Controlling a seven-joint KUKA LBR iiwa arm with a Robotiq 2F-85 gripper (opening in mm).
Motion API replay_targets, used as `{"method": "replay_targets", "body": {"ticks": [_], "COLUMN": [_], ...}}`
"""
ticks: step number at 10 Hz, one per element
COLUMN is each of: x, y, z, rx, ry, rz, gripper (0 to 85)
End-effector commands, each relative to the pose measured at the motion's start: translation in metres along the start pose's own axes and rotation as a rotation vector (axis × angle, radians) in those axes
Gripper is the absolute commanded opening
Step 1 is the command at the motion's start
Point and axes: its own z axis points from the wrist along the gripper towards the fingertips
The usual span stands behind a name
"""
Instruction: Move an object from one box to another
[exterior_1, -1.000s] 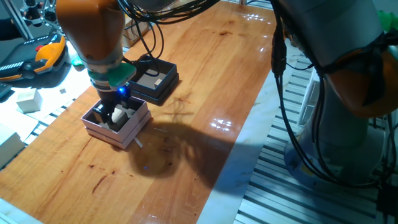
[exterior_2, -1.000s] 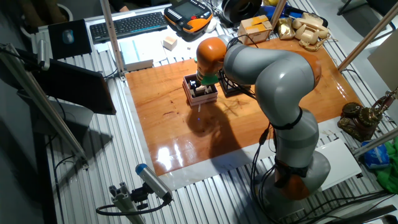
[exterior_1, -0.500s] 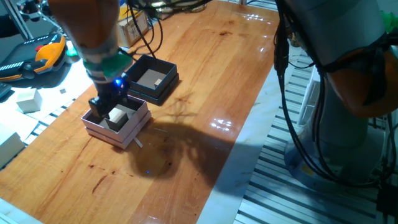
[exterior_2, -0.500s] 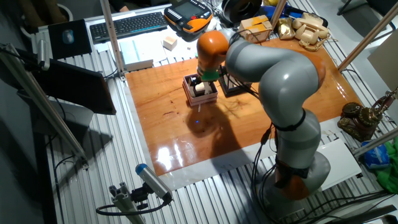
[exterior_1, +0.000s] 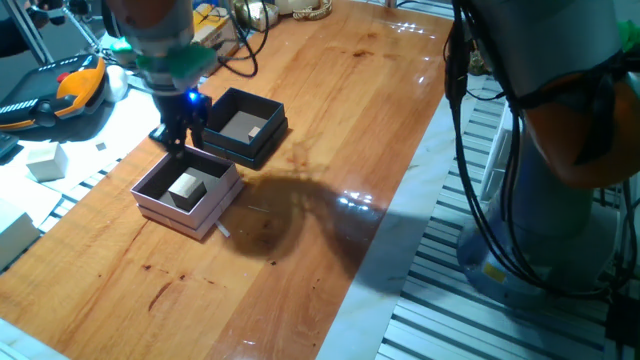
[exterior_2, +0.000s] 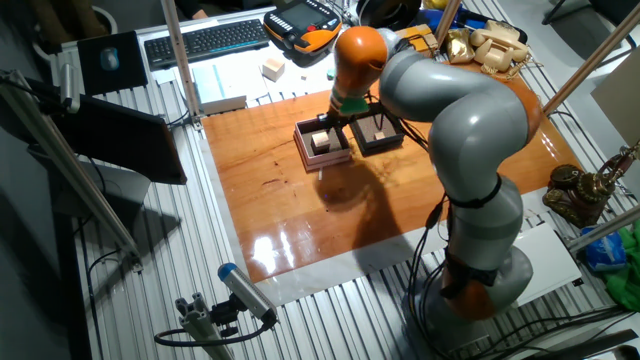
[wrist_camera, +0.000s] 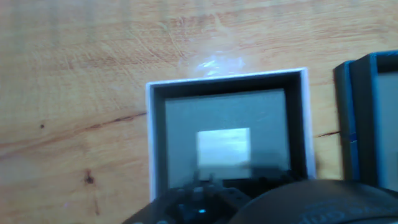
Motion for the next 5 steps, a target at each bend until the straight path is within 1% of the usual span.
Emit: {"method": "replay_targets", "body": {"ticks": [1, 3, 4, 5], "x": [-0.001, 0.001, 0.002, 0.004], "y": [-0.01, -0.033, -0.045, -0.055], "z": [-0.002, -0.002, -0.003, -0.005], "rx": [0.005, 0.015, 0.017, 0.003], "ry": [0.0, -0.012, -0.012, -0.007], "rz": [-0.015, -0.053, -0.065, -0.07], "gripper": [0.0, 0.0, 0.0, 0.0]}}
